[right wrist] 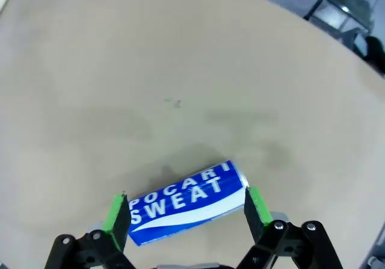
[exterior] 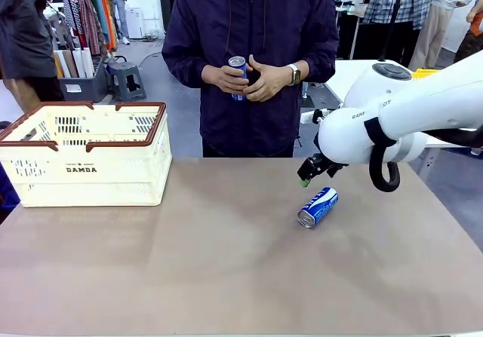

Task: Place the drinks into the Shopping basket.
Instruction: Pick up one drink and place it into the Shopping basket.

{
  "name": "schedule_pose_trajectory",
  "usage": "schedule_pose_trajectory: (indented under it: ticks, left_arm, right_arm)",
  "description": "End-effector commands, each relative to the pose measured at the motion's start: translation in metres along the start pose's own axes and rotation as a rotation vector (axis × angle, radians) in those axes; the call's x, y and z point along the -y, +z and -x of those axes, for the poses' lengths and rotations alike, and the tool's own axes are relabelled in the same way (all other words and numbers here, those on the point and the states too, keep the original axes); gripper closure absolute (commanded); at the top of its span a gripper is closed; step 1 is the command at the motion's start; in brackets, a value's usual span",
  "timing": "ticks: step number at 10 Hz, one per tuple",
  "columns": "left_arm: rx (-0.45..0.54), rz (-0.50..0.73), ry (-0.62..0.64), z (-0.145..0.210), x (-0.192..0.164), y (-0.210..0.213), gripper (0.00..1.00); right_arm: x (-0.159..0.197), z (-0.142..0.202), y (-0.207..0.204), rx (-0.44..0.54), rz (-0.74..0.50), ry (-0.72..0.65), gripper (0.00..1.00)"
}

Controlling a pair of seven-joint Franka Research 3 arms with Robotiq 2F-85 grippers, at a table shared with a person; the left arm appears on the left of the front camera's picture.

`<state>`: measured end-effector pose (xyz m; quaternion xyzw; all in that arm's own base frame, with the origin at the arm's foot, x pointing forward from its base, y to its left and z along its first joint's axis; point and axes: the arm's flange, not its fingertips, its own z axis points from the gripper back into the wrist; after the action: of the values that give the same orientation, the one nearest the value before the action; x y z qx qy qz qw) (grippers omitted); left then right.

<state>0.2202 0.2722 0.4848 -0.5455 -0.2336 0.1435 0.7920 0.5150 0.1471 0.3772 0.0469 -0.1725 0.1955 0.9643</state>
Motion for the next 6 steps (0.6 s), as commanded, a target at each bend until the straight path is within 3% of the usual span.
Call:
schedule_pose_trajectory:
  ticks: [1, 3, 4, 5, 6]
  left_arm:
    - [0.009, 0.019, -0.015, 0.0, 0.001, 0.002, 0.0]
    - [0.009, 0.019, -0.015, 0.0, 0.001, 0.002, 0.0]
    - [0.009, 0.019, -0.015, 0.0, 0.001, 0.002, 0.0]
    - [0.009, 0.019, -0.015, 0.0, 0.001, 0.002, 0.0]
    - [0.009, 0.019, -0.015, 0.0, 0.001, 0.002, 0.0]
  right_arm:
    - [-0.009, 0.007, -0.001, 0.007, -0.016, 0.012, 0.0]
    - [0.002, 0.0, 0.002, 0.0, 0.001, -0.002, 0.0]
    - [0.021, -0.003, 0.001, -0.07, -0.201, 0.183, 0.0]
    - [0.039, -0.004, -0.003, -0.034, -0.251, 0.151, 0.0]
    - [0.049, -0.004, -0.004, -0.053, -0.322, 0.252, 0.0]
